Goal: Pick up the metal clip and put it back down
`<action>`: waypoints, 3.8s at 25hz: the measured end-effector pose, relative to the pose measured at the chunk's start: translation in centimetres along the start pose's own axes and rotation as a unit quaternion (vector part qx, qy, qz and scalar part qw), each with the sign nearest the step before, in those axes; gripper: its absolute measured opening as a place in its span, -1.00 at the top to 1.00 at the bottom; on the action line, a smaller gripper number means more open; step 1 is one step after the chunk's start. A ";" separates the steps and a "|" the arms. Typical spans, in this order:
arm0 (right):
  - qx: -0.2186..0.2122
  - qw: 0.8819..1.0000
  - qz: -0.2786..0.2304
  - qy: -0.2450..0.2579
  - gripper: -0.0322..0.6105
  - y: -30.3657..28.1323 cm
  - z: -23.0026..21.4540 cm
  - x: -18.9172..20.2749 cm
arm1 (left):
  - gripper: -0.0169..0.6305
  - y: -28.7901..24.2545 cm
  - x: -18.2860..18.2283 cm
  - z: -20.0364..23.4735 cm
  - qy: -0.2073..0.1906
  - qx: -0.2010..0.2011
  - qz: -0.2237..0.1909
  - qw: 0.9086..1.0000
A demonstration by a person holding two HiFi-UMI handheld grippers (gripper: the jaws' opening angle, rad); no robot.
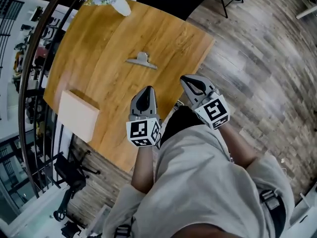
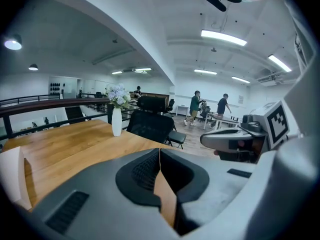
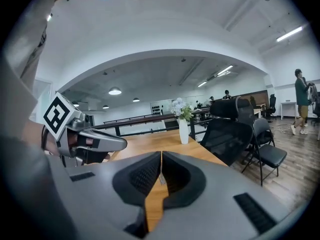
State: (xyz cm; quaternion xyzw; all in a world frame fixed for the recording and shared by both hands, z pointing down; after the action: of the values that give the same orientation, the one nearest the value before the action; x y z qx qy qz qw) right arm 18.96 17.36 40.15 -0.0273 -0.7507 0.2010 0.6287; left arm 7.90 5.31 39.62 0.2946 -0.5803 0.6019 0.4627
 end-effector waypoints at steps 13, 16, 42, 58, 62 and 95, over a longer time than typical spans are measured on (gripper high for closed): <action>-0.069 0.995 0.069 -0.017 0.81 -11.5 -4.1 2.9 | 0.87 -9.7 2.4 6.1 0.033 -0.012 0.091 0.995; -0.101 0.991 0.086 -0.010 0.81 -13.9 -5.8 3.0 | 0.87 -11.9 2.7 7.0 0.048 -0.027 0.113 0.992; -0.241 0.954 0.177 0.017 0.81 -27.5 -9.3 9.3 | 0.07 -20.8 13.5 16.5 -0.018 -0.079 0.352 0.933; -0.227 0.958 0.176 0.015 0.81 -28.8 -10.7 9.1 | -0.02 -23.1 15.2 17.6 -0.033 -0.027 0.397 0.917; -0.223 0.958 0.179 0.014 0.81 -28.8 -10.6 9.0 | -0.01 -23.1 15.3 17.5 -0.017 -0.022 0.391 0.920; -0.227 0.970 0.066 0.058 0.81 -26.2 -1.5 -0.4 | 0.01 -10.2 2.5 17.1 0.114 -0.207 0.041 0.971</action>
State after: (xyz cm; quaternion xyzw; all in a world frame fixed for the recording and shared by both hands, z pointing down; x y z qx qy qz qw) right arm 26.04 -6.34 48.79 -0.2307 -0.7352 0.0646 0.6341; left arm 12.94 -11.75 48.82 0.0975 -0.6473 0.5164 0.5521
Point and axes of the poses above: the fingertips, and each gripper's own axes: y backward along the fingers, z to its left, x out of its underside, the point moved 5 cm from there along y, backward along the fingers, and after that the axes turned 5 degrees about x, right-handed, at the moved point
